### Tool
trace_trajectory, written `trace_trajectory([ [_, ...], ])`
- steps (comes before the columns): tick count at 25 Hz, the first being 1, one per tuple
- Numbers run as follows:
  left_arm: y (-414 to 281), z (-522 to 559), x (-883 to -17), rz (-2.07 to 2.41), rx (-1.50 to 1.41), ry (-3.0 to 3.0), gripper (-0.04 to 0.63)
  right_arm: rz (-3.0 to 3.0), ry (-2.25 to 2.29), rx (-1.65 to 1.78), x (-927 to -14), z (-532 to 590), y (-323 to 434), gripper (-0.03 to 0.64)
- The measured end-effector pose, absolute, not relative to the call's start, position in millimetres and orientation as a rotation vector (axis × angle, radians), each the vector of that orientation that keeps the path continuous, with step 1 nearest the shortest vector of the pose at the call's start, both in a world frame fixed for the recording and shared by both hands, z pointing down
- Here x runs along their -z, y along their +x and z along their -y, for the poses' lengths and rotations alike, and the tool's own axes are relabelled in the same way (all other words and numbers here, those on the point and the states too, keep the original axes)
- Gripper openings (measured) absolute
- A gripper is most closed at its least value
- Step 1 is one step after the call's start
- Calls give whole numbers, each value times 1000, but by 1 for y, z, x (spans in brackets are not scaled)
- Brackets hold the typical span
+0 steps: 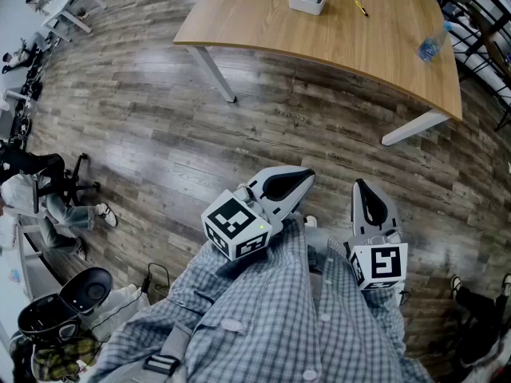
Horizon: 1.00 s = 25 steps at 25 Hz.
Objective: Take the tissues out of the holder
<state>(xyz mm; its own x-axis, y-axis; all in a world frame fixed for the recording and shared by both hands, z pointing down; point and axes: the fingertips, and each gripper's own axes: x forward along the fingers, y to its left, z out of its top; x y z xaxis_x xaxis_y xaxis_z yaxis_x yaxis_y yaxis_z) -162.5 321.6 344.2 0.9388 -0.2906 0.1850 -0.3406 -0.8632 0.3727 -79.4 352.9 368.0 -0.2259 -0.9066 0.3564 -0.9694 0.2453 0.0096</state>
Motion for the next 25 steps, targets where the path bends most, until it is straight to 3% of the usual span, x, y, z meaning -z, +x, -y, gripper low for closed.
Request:
trace_trajectory([
  [25, -159, -315, -343, 491, -160, 2686, 6, 2248, 1808, -340, -364, -350, -67, 11],
])
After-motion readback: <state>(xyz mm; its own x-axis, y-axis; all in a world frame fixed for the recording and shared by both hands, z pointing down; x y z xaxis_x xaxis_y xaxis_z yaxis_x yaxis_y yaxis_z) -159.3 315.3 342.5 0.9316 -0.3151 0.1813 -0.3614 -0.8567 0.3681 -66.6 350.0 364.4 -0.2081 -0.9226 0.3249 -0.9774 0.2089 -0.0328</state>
